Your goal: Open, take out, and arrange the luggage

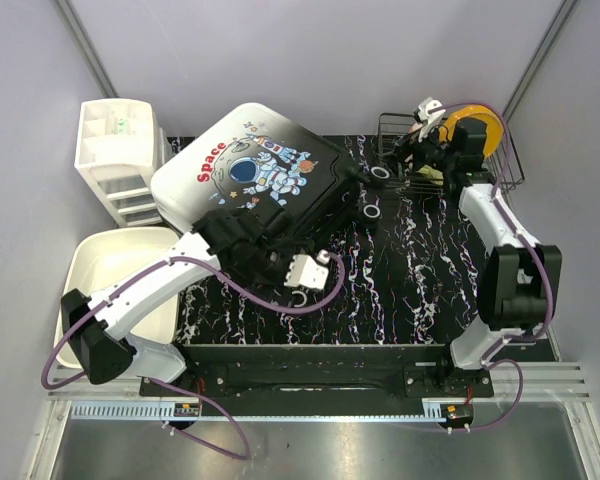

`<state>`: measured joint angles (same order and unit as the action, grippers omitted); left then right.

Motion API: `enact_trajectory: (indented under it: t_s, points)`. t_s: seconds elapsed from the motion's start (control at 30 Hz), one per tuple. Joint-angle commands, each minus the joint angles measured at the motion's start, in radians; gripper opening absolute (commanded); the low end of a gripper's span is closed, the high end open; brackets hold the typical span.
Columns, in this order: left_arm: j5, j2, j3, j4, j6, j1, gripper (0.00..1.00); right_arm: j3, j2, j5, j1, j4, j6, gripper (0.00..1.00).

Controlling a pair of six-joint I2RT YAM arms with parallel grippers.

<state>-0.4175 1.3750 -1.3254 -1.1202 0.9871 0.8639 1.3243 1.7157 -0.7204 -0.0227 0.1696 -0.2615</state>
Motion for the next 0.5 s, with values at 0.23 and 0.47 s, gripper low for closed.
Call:
enact_trajectory:
  t_s: [0.23,0.47]
  points:
    - [-0.144,-0.076,-0.27,-0.023,-0.352,-0.437,0.99,0.341,0.004,0.061,-0.058,-0.741,-0.192,1.0]
    - [-0.384,-0.148,-0.232,0.011,-0.551,-0.81,0.99,0.467,0.12,0.165,-0.172,-0.949,-0.272,1.0]
